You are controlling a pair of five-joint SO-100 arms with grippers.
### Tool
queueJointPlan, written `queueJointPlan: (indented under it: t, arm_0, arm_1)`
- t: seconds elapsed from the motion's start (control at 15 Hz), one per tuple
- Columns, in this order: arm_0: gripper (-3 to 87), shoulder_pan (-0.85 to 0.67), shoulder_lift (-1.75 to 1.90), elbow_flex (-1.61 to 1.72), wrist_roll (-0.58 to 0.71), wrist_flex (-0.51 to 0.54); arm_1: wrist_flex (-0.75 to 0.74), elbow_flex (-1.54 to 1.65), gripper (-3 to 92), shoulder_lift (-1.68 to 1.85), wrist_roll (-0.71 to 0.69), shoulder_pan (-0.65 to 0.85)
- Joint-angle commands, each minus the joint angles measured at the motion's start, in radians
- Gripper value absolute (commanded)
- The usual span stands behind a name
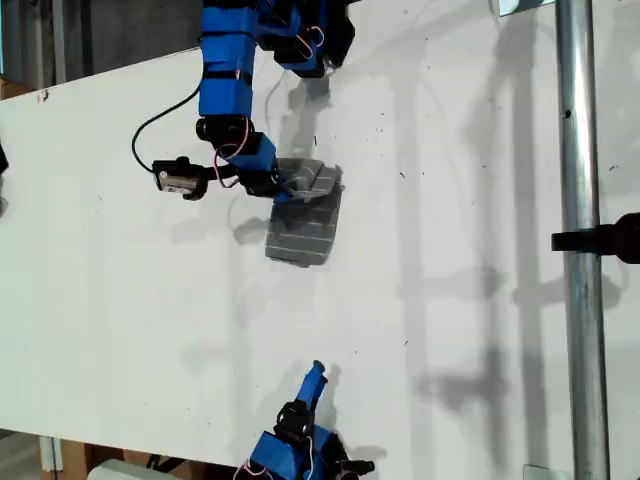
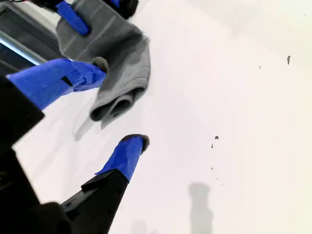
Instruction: Grasp corners of a towel and fold twice.
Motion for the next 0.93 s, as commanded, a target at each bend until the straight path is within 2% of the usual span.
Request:
queueJointPlan:
  t: [0.0, 0.2, 0.27, 0.33, 0.4, 0.47, 0.6, 0.67, 0.87]
  arm_0:
    - [23.9, -0.005, 0.009, -0.006, -0.002, -0.017]
    - [23.8, -0.005, 0.009, -0.005, -0.003, -0.017]
    - [23.7, -0.005, 0.009, 0.000, -0.003, -0.020]
    - [23.7, -0.006, 0.009, 0.002, -0.003, -0.021]
    - [23.6, -0.006, 0.009, 0.002, -0.003, -0.021]
    - [23.5, -0.009, 0.009, 0.003, -0.003, -0.025]
    - [22.8, -0.011, 0.009, 0.014, -0.006, -0.038]
    - [22.0, -0.014, 0.009, 0.023, -0.008, -0.046]
    - [14.6, -0.020, 0.009, 0.095, 0.028, -0.103]
  arm_1:
    - [-0.080, -0.127, -0.1, -0.092, -0.026, 0.035]
    - [-0.230, -0.130, 0.5, -0.193, -0.071, 0.057]
    - [-0.247, -0.166, 8.7, -0.227, -0.086, 0.054]
    - [-0.221, -0.235, 21.0, -0.268, -0.086, 0.048]
    - [-0.209, -0.293, 27.6, -0.288, -0.104, 0.034]
    - [-0.252, -0.308, 30.2, -0.273, -0.124, 0.017]
    - [-0.333, -0.321, 30.4, -0.233, -0.158, -0.005]
    - [-0.319, -0.318, 25.1, -0.199, -0.158, -0.002]
    - [-0.049, -0.202, 5.9, 0.034, -0.146, 0.025]
